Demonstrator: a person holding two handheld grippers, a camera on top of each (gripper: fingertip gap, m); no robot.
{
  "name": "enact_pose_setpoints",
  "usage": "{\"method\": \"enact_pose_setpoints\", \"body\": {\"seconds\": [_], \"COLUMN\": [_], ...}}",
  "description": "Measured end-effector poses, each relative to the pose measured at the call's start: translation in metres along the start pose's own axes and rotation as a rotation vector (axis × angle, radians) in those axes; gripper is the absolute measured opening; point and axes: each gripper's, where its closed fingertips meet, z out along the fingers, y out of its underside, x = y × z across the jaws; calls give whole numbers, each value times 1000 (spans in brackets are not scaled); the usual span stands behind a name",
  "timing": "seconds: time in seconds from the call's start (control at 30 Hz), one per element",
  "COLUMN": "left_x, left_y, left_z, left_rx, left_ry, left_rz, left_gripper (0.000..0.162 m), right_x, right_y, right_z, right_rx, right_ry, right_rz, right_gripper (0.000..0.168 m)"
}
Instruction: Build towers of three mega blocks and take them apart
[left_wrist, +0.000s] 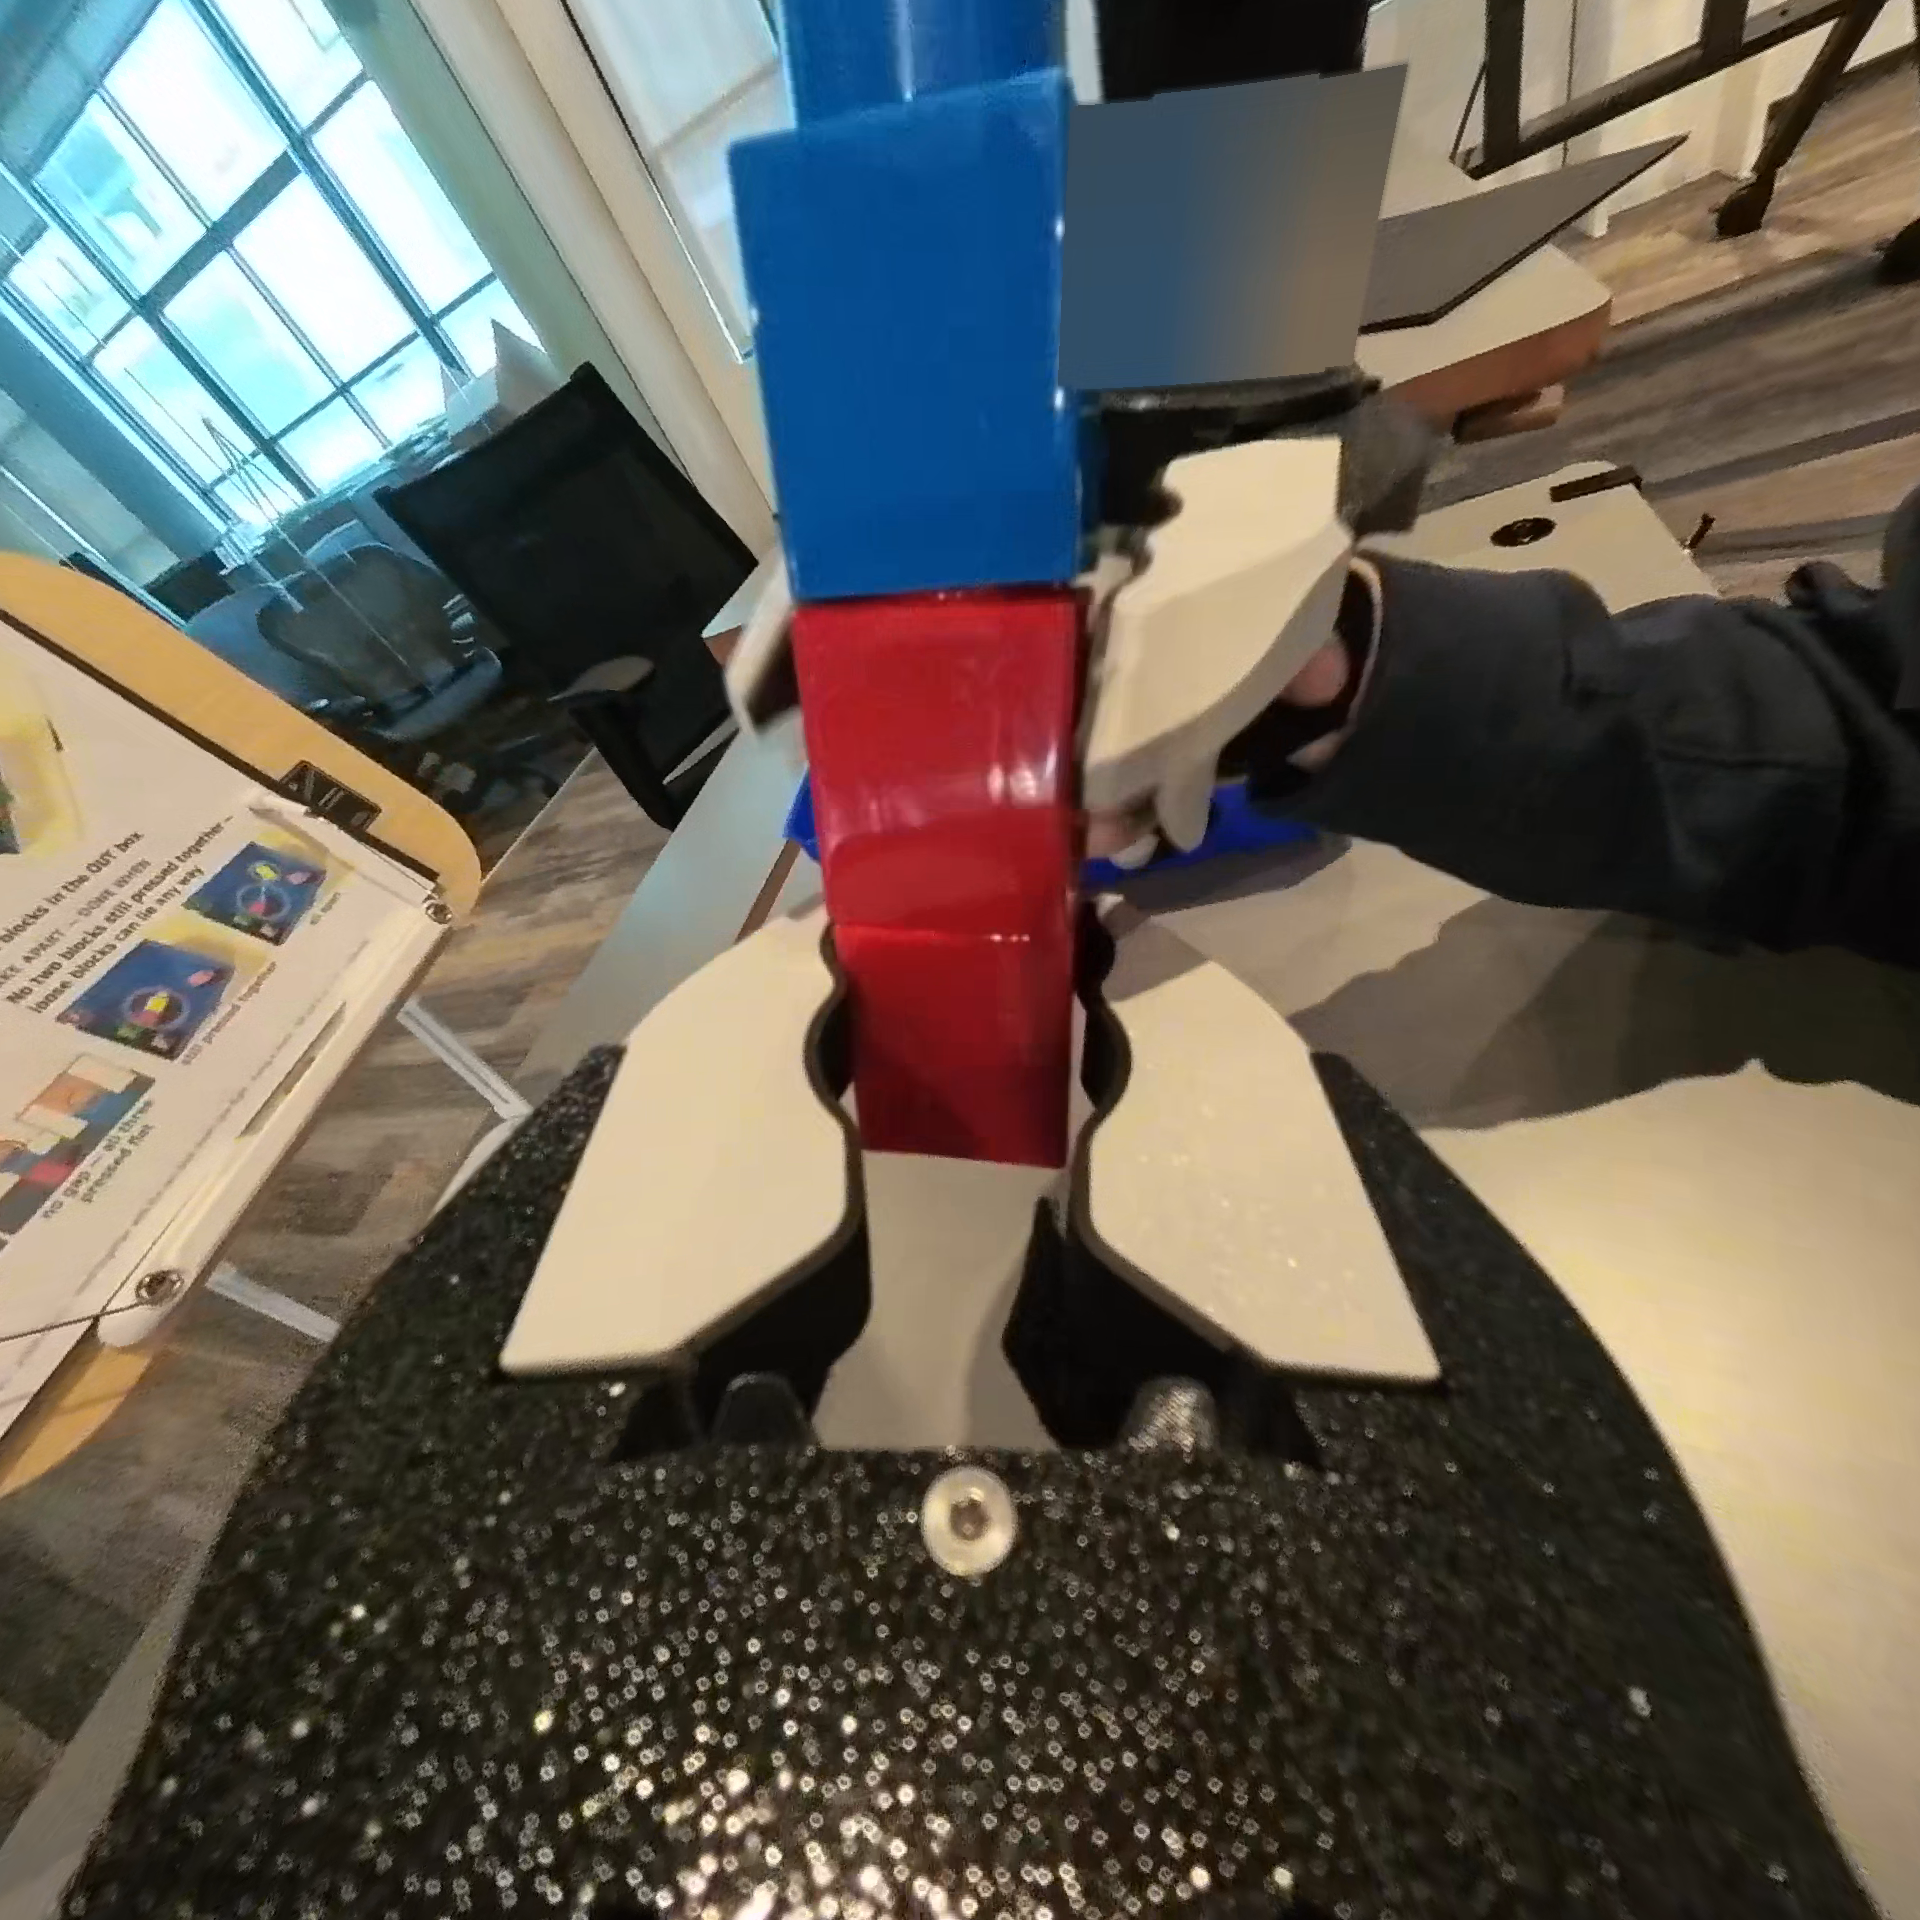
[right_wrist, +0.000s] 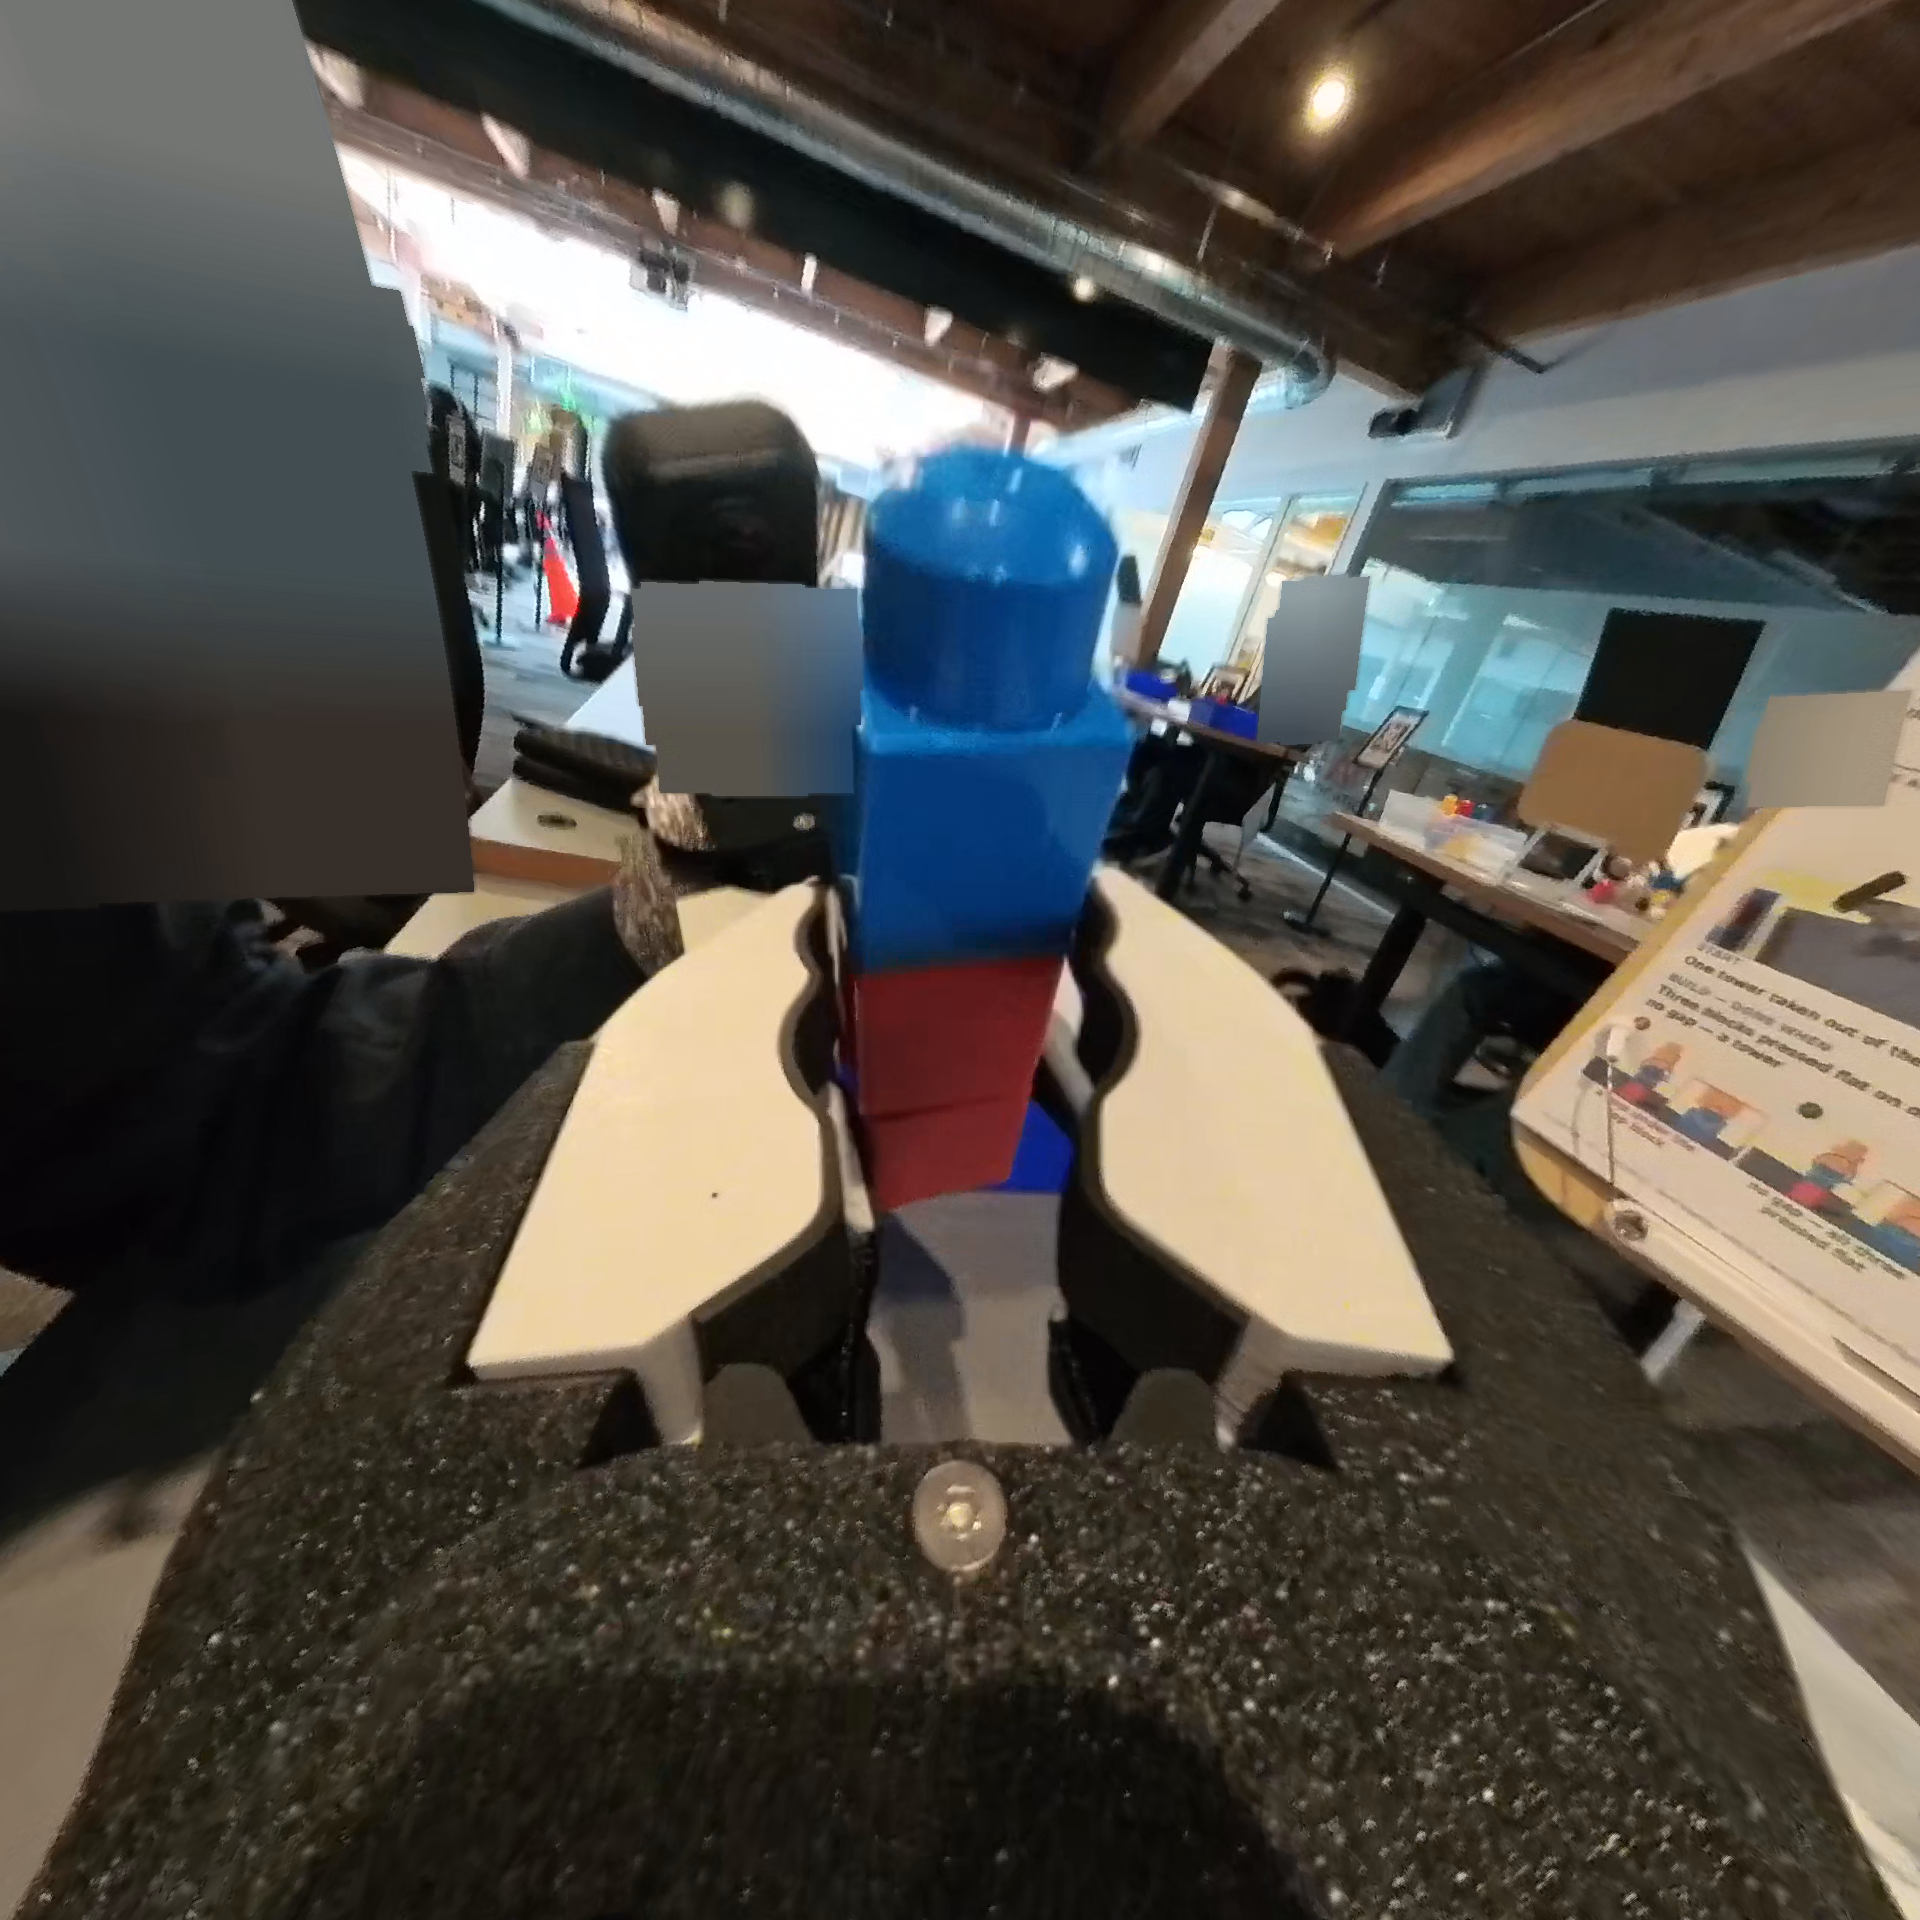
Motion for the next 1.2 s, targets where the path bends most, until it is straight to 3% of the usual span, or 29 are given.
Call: {"method": "enact_pose_setpoints", "body": {"seconds": [0.1, 0.4, 0.47, 0.5, 0.6, 0.87, 0.97, 1.07, 1.2], "left_x": [-2, 1, -2, -1, 1, 2, 1, 2, -7], "left_y": [7, 7, -3, -5, -6, 6, 12, 18, 35], "left_z": [0, -1, -1, -1, -1, 5, 12, 22, 26], "left_rx": [-36, -34, 9, 19, 37, -44, -77, -79, -116], "left_ry": [-3, 4, -26, -24, -13, -1, 5, 18, 4], "left_rz": [5, 10, 0, 0, 26, 2, -48, -81, -141], "left_gripper": [40, 41, 65, 67, 44, 41, 40, 39, 38], "right_x": [2, 0, -2, -1, 1, 3, 3, 2, 16], "right_y": [-15, -17, -14, -12, -11, -12, -7, -1, -16], "right_z": [-10, -15, -13, -12, -12, -14, -14, -14, -24], "right_rx": [69, -2, -18, -24, -4, 0, -54, -136, -111], "right_ry": [-6, 35, 32, 31, 29, 30, 54, 117, 327], "right_rz": [35, -81, -92, -91, -65, -50, -161, -398, -756], "right_gripper": [56, 41, 40, 40, 40, 39, 39, 39, 38]}}
